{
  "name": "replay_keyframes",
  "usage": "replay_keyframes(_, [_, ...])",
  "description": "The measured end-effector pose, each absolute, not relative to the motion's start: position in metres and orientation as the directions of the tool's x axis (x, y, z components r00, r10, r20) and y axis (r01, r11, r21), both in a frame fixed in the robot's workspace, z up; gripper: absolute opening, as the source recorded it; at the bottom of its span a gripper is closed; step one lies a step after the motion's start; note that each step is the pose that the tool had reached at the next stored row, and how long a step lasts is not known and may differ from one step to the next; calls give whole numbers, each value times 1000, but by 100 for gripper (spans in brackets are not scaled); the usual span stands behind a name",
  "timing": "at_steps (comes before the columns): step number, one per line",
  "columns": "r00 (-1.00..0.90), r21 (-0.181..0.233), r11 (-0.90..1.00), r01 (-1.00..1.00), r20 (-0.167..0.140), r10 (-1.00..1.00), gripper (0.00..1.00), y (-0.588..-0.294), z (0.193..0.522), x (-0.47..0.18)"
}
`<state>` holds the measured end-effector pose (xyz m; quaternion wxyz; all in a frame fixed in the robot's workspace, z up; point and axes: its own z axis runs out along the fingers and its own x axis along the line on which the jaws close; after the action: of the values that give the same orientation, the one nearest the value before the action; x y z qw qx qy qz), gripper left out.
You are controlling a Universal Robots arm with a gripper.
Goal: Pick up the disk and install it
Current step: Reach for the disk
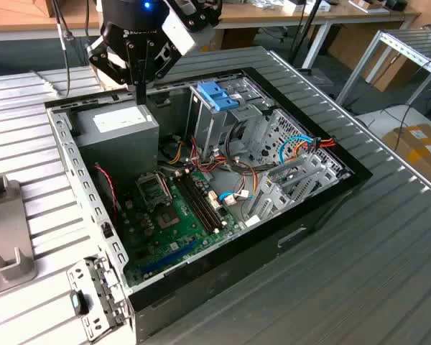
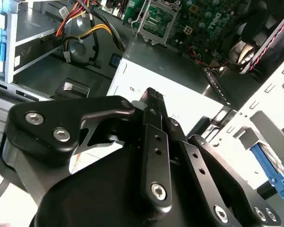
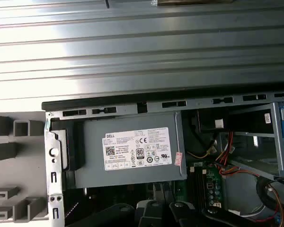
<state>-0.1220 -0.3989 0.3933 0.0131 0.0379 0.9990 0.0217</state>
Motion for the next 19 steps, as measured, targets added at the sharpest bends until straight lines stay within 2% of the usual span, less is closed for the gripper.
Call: replay_keyframes(19, [-997, 44, 996, 75, -24, 76, 10, -399, 393, -127])
